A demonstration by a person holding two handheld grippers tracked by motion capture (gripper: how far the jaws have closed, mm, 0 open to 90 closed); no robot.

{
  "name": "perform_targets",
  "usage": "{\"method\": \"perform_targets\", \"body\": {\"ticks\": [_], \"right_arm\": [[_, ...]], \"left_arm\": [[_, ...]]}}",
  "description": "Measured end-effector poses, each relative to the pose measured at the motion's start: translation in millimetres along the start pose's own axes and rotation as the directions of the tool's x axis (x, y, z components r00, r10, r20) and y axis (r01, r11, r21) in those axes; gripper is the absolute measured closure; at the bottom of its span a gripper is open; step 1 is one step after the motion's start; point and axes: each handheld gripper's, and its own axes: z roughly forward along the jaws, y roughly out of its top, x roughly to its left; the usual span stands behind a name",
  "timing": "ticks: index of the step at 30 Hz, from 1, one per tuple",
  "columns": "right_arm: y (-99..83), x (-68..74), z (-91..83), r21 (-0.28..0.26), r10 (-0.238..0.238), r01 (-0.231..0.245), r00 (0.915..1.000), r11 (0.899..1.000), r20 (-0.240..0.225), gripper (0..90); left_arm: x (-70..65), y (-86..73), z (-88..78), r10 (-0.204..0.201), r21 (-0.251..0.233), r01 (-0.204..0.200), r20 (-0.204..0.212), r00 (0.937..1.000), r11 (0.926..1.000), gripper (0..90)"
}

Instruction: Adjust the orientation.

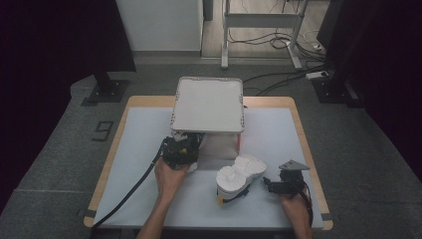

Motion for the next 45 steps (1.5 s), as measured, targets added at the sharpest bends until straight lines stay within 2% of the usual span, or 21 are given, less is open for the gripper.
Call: {"method": "perform_targets", "body": {"ticks": [1, 2, 3, 5, 7, 8, 9, 13, 16, 17, 20, 22, 25, 29, 41, 45], "right_arm": [[0.0, 0.0, 0.0, 0.0, 0.0, 0.0, 1.0, 1.0, 0.0, 11.3], [0.0, 0.0, 0.0, 0.0, 0.0, 0.0, 1.0, 1.0, 0.0, 11.3], [0.0, 0.0, 0.0, 0.0, 0.0, 0.0, 1.0, 1.0, 0.0, 11.4], [0.0, 0.0, 0.0, 0.0, 0.0, 0.0, 1.0, 1.0, 0.0, 11.4], [0.0, 0.1, 0.0, 0.0, -0.001, 0.001, 1.0, 1.0, 0.0, 11.4], [0.0, 0.1, 0.0, 0.0, -0.001, 0.001, 1.0, 1.0, 0.001, 11.4], [0.0, 0.1, 0.0, 0.0, -0.001, 0.001, 1.0, 1.0, 0.0, 11.4], [0.0, 0.1, -0.1, 0.0, -0.001, 0.001, 1.0, 1.0, 0.001, 11.4], [0.0, 0.1, 0.0, 0.0, -0.001, 0.001, 1.0, 1.0, 0.0, 11.4], [0.0, 0.1, -0.1, 0.0, -0.001, 0.001, 1.0, 1.0, 0.001, 11.4], [0.0, 0.1, 0.0, 0.0, -0.001, 0.001, 1.0, 1.0, 0.001, 11.4], [0.0, 0.1, -0.1, 0.0, -0.002, 0.002, 1.0, 1.0, 0.001, 11.4], [0.0, 0.1, -0.1, 0.0, -0.002, 0.002, 1.0, 1.0, 0.001, 11.4], [0.0, 0.0, 0.0, 0.0, 0.0, 0.0, 1.0, 1.0, 0.0, 11.3], [0.0, 0.0, 0.0, 0.0, 0.0, 0.0, 1.0, 1.0, 0.0, 11.4], [0.0, 0.0, 0.0, 0.0, 0.0, 0.0, 1.0, 1.0, 0.0, 11.4]], "left_arm": [[0.4, 0.3, -0.1, -0.005, 0.004, 0.005, -0.012, 0.9999, 1.0, 17.7], [1.6, 1.4, -3.5, -0.007, 0.001, 0.007, -0.013, 0.9999, 1.0, 9.0], [2.2, 2.3, -7.0, -0.004, -0.005, 0.004, -0.004, 1.0, 1.0, 7.4], [2.7, 3.4, -15.4, 0.008, -0.016, -0.007, 0.022, 0.9997, 0.9999, 8.1], [2.7, 3.1, -20.2, 0.019, -0.02, -0.019, 0.027, 0.9994, 0.9996, 10.9], [2.7, 2.1, -26.5, 0.041, -0.025, -0.04, 0.028, 0.9988, 0.9989, 10.9], [3.0, -0.6, -35.6, 0.064, -0.03, -0.063, 0.038, 0.9972, 0.9975, 16.2], [7.3, -12.3, -53.7, 0.097, -0.047, -0.094, 0.05, 0.994, 0.9944, 23.3], [11.1, -22.1, -58.9, 0.117, -0.048, -0.113, 0.08, 0.99, 0.9925, 39.2], [11.8, -25.0, -59.1, 0.123, -0.047, -0.119, 0.096, 0.9877, 0.9917, 46.0], [9.6, -31.4, -56.7, 0.136, -0.05, -0.13, 0.121, 0.9833, 0.9902, 56.8], [6.9, -33.3, -55.1, 0.149, -0.063, -0.143, 0.108, 0.9829, 0.9878, 60.9], [6.6, -32.7, -53.7, 0.146, -0.07, -0.138, 0.12, 0.982, 0.9879, 66.1], [5.0, -29.9, -48.7, 0.149, -0.082, -0.14, 0.121, 0.9815, 0.9868, 68.9], [-0.1, -11.7, -13.9, 0.171, -0.111, -0.168, 0.02, 0.985, 0.9794, 69.8], [0.5, -7.9, -6.2, 0.17, -0.115, -0.167, 0.017, 0.9854, 0.9793, 69.7]]}}
